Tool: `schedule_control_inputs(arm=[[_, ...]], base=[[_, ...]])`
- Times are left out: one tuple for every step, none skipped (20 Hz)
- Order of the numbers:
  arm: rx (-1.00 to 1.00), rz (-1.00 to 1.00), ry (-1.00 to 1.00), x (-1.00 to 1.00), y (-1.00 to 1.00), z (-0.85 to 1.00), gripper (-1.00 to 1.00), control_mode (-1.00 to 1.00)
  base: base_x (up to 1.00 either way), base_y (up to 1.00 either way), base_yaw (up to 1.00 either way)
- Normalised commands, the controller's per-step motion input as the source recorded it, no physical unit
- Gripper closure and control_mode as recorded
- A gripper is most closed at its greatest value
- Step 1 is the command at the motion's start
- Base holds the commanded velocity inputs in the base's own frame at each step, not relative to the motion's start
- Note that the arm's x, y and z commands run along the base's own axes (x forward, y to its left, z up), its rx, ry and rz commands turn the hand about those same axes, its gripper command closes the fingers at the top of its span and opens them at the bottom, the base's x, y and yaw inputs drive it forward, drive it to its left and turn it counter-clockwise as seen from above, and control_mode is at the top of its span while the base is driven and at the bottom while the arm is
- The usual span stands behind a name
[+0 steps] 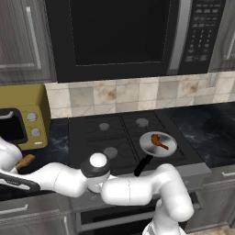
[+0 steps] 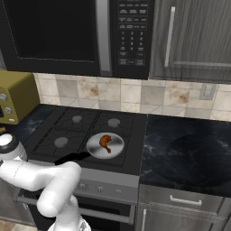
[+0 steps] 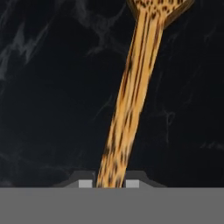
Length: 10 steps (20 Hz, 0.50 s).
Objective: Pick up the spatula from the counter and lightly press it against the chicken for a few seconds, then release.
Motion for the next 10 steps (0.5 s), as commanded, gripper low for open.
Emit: schedule_control_inputs(arm=[[-0.03,0.00,0.00,-0.24,-0.29,0.00,1.00,-1.00],[0.00,0.00,0.00,-0.29,-0.29,0.00,1.00,-1.00],[0.00,0.00,0.00,-0.38,-0.28,0.00,1.00,-1.00],[0.00,0.00,0.00,-0.38,-0.30,0.05,1.00,-1.00],[0.00,0.00,-0.02,-0.42,-0.29,0.13,1.00,-1.00],[0.00,0.00,-0.02,-0.44,-0.29,0.14,1.00,-1.00],[0.00,0.00,-0.03,-0.47,-0.29,0.14,1.00,-1.00],[0.00,0.00,-0.04,-0.47,-0.28,0.16,1.00,-1.00],[0.00,0.00,-0.05,-0.46,-0.27,0.15,1.00,-1.00],[0.00,0.00,-0.07,-0.48,-0.25,0.19,1.00,-1.00]], base=[[0.00,0.00,0.00],[0.00,0.00,0.00],[0.00,0.00,0.00],[0.00,0.00,0.00],[0.00,0.00,0.00],[0.00,0.00,0.00],[0.00,0.00,0.00],[0.00,0.00,0.00],[0.00,0.00,0.00],[0.00,0.00,0.00]])
